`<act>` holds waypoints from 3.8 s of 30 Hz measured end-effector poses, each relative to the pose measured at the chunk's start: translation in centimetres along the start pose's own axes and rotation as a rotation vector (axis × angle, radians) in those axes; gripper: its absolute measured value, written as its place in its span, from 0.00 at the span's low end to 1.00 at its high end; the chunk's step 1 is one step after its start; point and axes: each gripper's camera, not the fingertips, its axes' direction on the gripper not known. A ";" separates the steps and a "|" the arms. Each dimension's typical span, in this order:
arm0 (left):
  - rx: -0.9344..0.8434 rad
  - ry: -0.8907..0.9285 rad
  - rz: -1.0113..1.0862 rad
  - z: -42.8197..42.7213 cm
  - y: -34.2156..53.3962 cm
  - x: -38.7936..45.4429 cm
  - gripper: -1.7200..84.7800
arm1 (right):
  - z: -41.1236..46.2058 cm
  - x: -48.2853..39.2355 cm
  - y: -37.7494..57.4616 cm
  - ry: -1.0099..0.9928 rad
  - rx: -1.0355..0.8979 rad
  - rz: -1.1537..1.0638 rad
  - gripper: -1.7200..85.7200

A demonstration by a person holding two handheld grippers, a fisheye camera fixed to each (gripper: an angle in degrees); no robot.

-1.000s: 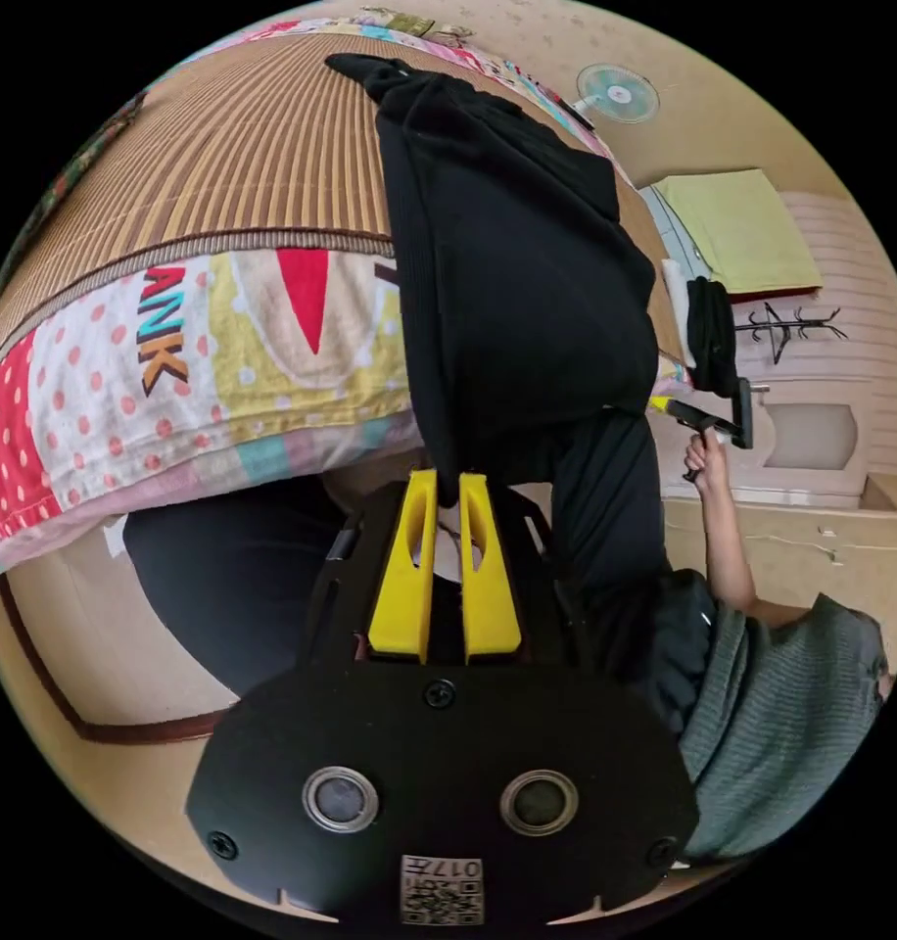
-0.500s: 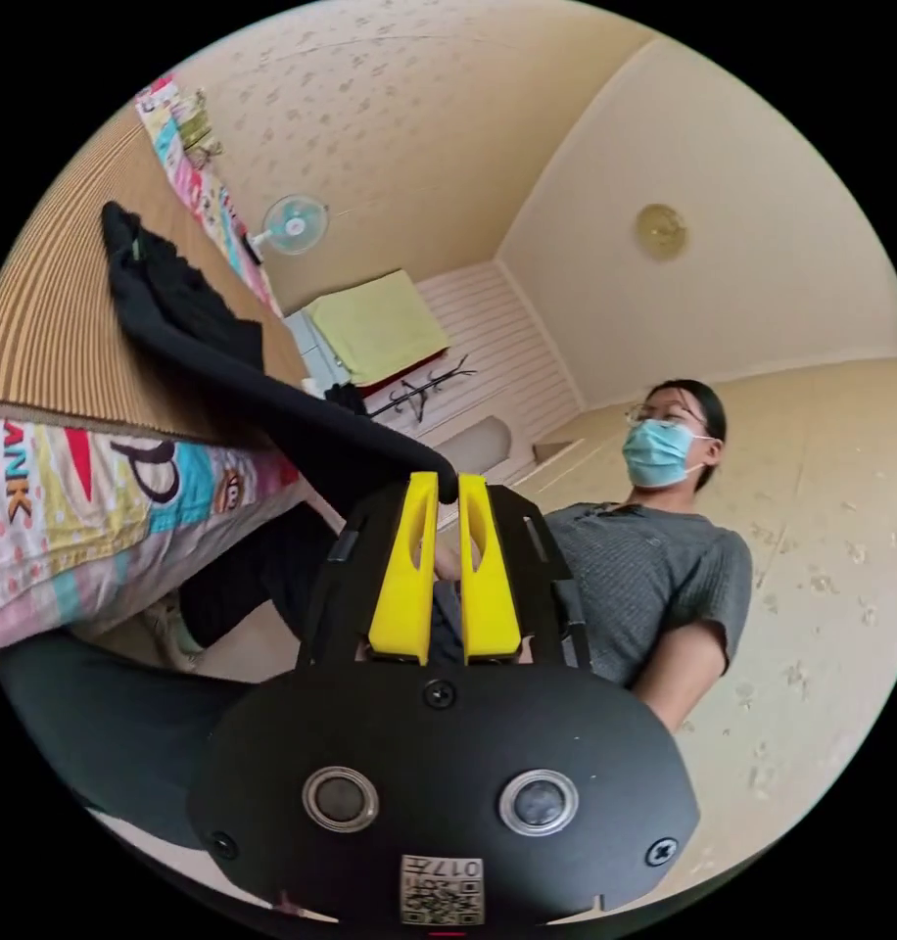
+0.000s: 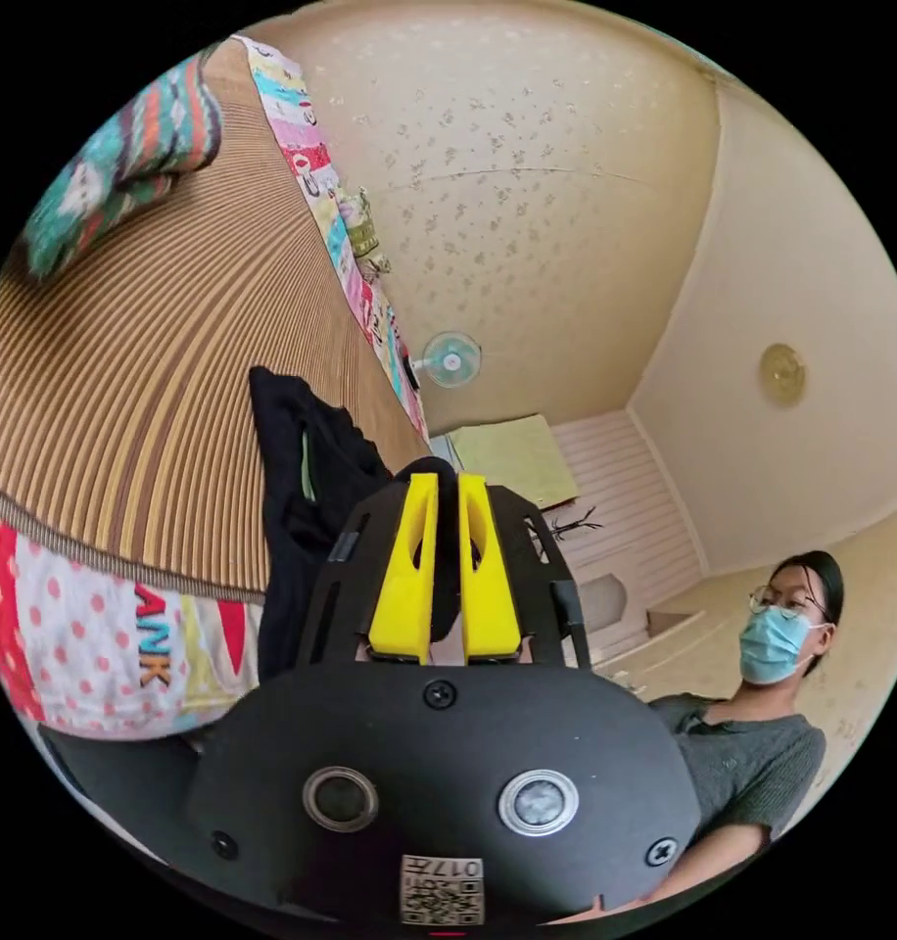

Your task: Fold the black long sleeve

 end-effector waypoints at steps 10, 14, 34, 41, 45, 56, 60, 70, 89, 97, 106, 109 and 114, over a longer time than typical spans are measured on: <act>0.120 -0.200 -0.100 6.6 -7.1 -4.9 0.13 | 10.0 4.0 -8.3 0.202 0.192 0.137 0.10; 0.079 -0.411 -0.005 4.9 -1.8 -2.9 0.19 | 11.9 1.7 -4.1 0.265 0.144 -0.023 0.12; -0.243 -0.559 0.288 18.4 9.8 9.0 0.11 | 51.1 -17.8 1.3 0.786 -1.018 -0.433 0.22; -0.209 -0.474 0.444 19.9 12.0 12.4 0.12 | 46.7 -19.5 0.2 0.782 -1.033 -0.539 0.12; -0.204 -0.377 0.380 19.3 12.0 11.7 0.12 | 31.2 -17.2 -6.6 0.341 -0.708 -0.333 0.12; -0.544 -0.348 0.029 30.1 9.5 2.3 0.22 | 2.1 -1.6 0.7 0.371 -0.233 0.100 0.20; -0.557 -0.184 -0.167 31.4 9.5 -1.0 0.14 | -0.8 -1.4 9.0 0.150 -0.114 0.191 0.26; -0.904 -0.057 -0.134 32.3 15.5 5.0 0.10 | 5.5 -1.9 12.7 -0.337 -0.150 0.247 0.23; -0.629 -0.259 0.010 11.5 10.8 9.9 0.05 | -22.1 -23.1 -8.4 0.087 0.447 -0.604 0.10; -0.545 -0.287 -0.124 8.2 13.2 8.6 0.07 | -33.9 -4.7 -9.6 0.239 0.594 0.177 0.11; -0.524 -0.267 -0.148 10.5 16.6 9.6 0.08 | -31.1 -1.3 0.9 0.277 0.715 0.178 0.11; -0.513 -0.342 -0.088 11.2 17.1 10.8 0.08 | -25.9 -2.2 4.4 0.358 0.639 0.152 0.06; -0.354 -0.697 0.109 9.8 15.7 12.0 0.12 | -13.1 -1.0 7.2 0.485 0.209 0.142 0.03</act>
